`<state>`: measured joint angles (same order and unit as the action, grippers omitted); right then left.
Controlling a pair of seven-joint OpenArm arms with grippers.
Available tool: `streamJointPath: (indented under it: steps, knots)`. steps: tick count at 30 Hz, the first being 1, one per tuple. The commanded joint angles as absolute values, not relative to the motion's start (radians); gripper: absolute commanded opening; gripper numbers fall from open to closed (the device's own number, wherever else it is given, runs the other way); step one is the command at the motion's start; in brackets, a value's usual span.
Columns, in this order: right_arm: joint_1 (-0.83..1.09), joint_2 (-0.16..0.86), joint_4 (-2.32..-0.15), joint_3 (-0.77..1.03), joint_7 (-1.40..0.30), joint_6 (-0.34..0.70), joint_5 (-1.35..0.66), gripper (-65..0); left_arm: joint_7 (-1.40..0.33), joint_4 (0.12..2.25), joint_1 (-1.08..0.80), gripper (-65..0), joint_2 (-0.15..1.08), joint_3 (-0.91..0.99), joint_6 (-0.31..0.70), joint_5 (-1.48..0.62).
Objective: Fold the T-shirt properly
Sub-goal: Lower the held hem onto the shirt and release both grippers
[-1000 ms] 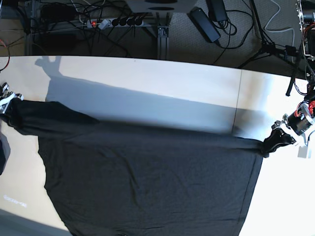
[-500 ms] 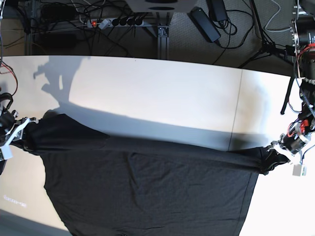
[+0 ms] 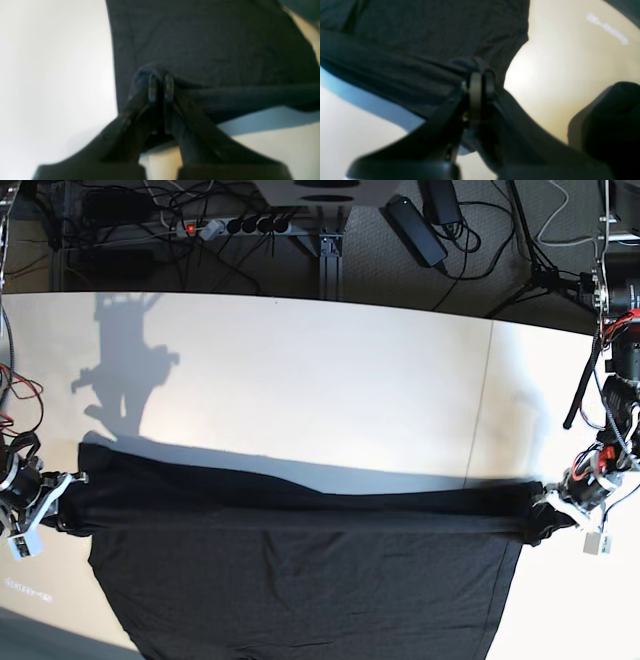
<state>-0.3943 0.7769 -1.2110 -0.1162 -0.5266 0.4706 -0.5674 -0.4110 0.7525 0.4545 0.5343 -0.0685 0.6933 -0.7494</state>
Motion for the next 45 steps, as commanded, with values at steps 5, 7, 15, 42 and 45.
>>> streamJointPath:
  steps: [5, 7, 15, 42, 45]
  knots:
    - [-0.477, 0.721, -1.161, -0.162, -0.459, 0.527, -0.482, -65.0, -0.329, 0.711, 0.527, -65.0, 0.514, -0.067, 0.698, -0.667]
    - [-0.491, 0.688, -1.15, -0.162, -0.451, 0.527, -0.435, -65.0, -0.31, 0.703, 0.532, -65.0, 0.507, -0.07, 0.698, -0.642]
    - [-0.524, 0.636, -1.07, -0.162, -0.378, 0.524, -0.31, -65.0, -0.265, 0.703, 0.533, -65.0, 0.507, -0.079, 0.698, -0.615]
    - [-0.587, 0.569, -0.998, -0.119, -0.242, 0.521, -0.418, -20.8, -0.357, 0.805, 0.662, -28.9, 0.481, -0.16, 0.393, -0.503]
    - [-0.584, 0.532, -0.972, -0.119, -0.242, 0.521, -0.385, -41.9, -0.324, 0.8, 0.635, -46.4, 0.45, -0.172, 0.393, -0.486]
